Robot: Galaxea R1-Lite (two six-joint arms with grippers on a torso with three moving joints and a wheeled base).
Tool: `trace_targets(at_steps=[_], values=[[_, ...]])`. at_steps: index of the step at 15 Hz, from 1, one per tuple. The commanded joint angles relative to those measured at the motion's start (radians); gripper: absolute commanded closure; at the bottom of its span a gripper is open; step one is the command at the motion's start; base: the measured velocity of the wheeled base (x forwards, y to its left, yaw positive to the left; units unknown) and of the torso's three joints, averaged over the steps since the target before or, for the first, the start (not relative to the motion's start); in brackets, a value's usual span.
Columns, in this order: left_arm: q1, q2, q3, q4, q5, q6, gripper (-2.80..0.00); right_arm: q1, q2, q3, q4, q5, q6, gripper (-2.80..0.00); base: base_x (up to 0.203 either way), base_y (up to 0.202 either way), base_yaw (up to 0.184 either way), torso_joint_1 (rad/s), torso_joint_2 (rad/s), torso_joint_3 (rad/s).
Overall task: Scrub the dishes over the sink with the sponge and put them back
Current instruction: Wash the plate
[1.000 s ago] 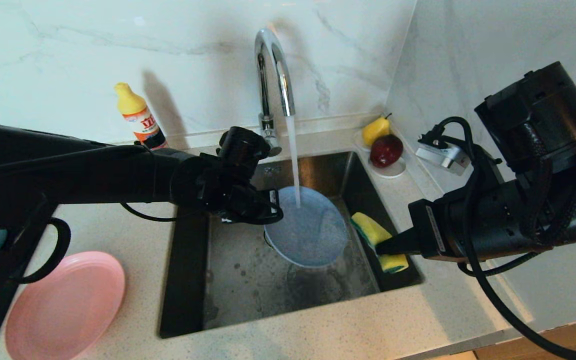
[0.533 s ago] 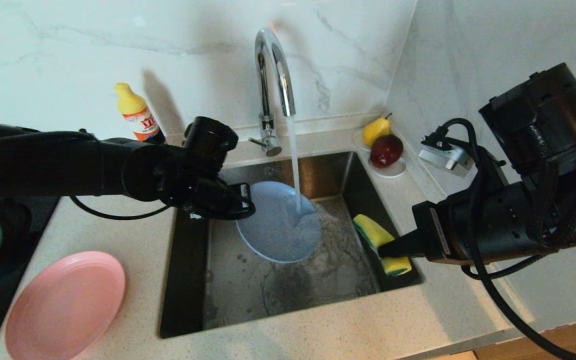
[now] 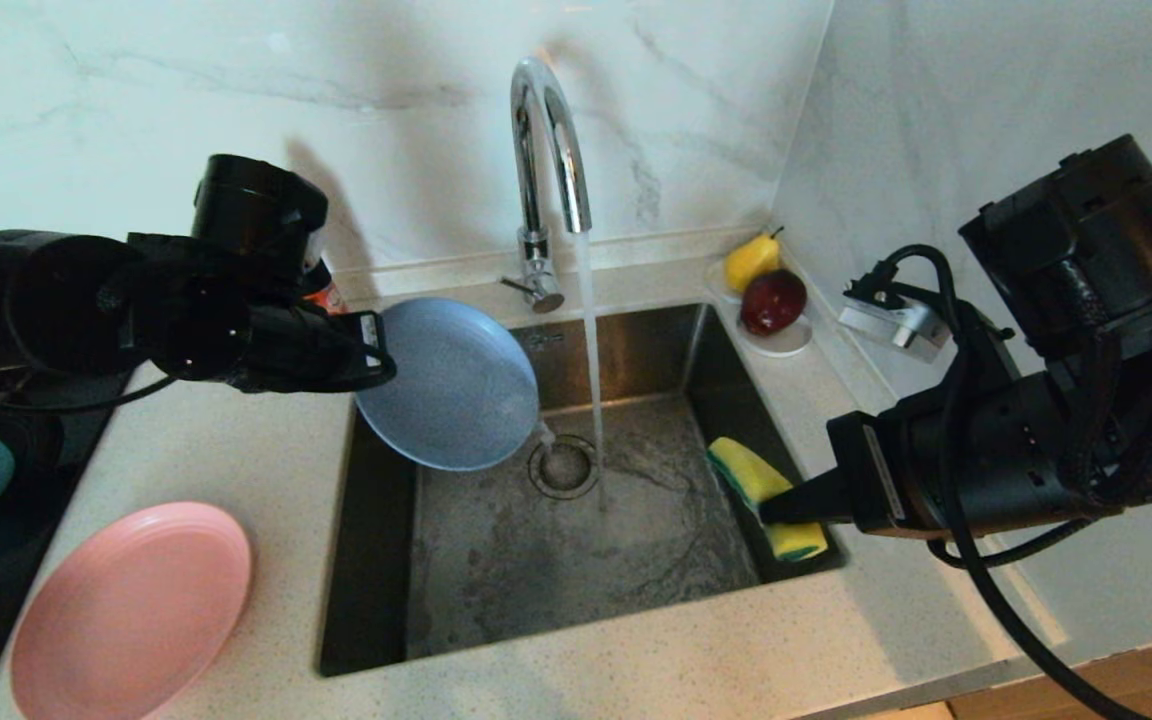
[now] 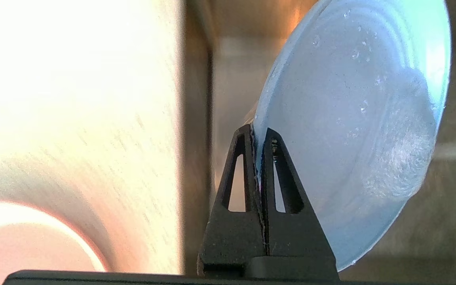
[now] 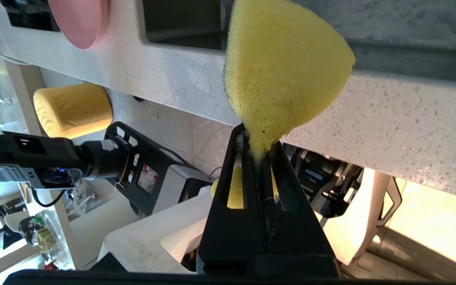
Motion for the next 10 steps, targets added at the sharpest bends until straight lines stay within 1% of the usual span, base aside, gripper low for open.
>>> trace_targets(at_steps=[1,3,7,8,10], values=[[0.016,-0.066,0.016,-0.082,0.016,0.043,0.00,0.000,-0.006,0.023,0.001,0.002,0.002,0.00,0.000,0.000,0.000,0.000,0.00,0.000],[0.018,-0.107,0.054,-0.203,0.042,0.135,0.00,0.000,-0.003,0.024,0.000,0.002,0.000,0.00,0.000,0.000,0.000,0.000,0.00,0.000],[0.017,-0.160,0.178,-0.542,0.050,0.318,0.00,0.000,-0.006,0.016,0.001,0.001,0.000,0.00,0.000,0.000,0.000,0.000,0.00,0.000],[0.017,-0.168,0.208,-0.631,0.048,0.354,0.00,0.000,-0.007,0.016,0.003,0.002,-0.001,0.00,0.000,0.000,0.000,0.000,0.00,0.000],[0.016,-0.175,0.258,-0.756,0.042,0.382,0.00,0.000,-0.009,0.017,0.004,0.000,0.001,0.00,0.000,0.000,0.000,0.000,0.00,0.000]])
